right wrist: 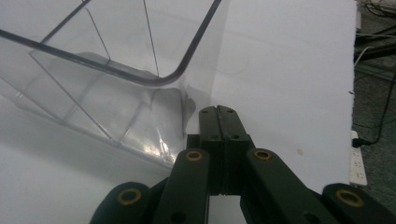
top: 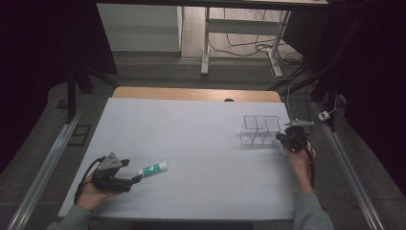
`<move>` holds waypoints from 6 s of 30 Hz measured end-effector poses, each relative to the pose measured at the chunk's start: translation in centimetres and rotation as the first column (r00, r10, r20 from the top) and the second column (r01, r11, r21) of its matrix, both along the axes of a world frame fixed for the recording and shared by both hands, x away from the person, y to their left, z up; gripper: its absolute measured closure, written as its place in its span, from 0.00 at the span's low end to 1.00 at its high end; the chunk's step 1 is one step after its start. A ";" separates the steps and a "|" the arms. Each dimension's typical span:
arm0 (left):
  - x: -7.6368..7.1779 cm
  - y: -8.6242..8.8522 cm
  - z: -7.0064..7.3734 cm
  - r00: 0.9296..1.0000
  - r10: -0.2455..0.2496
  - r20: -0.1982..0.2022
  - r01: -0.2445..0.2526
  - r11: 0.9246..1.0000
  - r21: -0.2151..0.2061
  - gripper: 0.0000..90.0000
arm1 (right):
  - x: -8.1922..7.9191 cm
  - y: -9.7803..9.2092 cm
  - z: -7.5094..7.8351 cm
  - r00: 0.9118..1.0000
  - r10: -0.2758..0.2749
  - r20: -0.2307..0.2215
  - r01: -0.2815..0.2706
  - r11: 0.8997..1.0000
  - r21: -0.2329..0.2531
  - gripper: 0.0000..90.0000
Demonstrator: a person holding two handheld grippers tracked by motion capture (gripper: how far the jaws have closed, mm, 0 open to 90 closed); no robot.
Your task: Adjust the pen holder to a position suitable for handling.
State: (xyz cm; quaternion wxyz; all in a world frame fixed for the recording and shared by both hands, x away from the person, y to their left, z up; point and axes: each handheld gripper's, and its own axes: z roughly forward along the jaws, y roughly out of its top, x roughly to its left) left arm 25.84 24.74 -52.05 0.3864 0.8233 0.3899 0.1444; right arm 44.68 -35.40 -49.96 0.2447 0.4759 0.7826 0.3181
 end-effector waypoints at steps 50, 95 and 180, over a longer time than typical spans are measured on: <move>0.0 0.0 0.0 1.000 0.001 0.003 -0.001 1.000 0.010 0.22 | 0.7 4.8 0.2 0.987 0.150 0.047 -0.152 0.988 0.029 0.99; 0.0 0.0 0.0 1.000 0.002 0.004 -0.002 1.000 0.012 0.22 | 1.2 10.1 0.2 0.969 0.244 0.040 -0.246 0.969 0.034 0.99; -0.1 0.1 0.0 1.000 0.001 0.017 -0.001 1.000 0.023 0.22 | -4.3 15.2 1.0 0.911 0.403 0.092 -0.406 0.914 0.012 0.99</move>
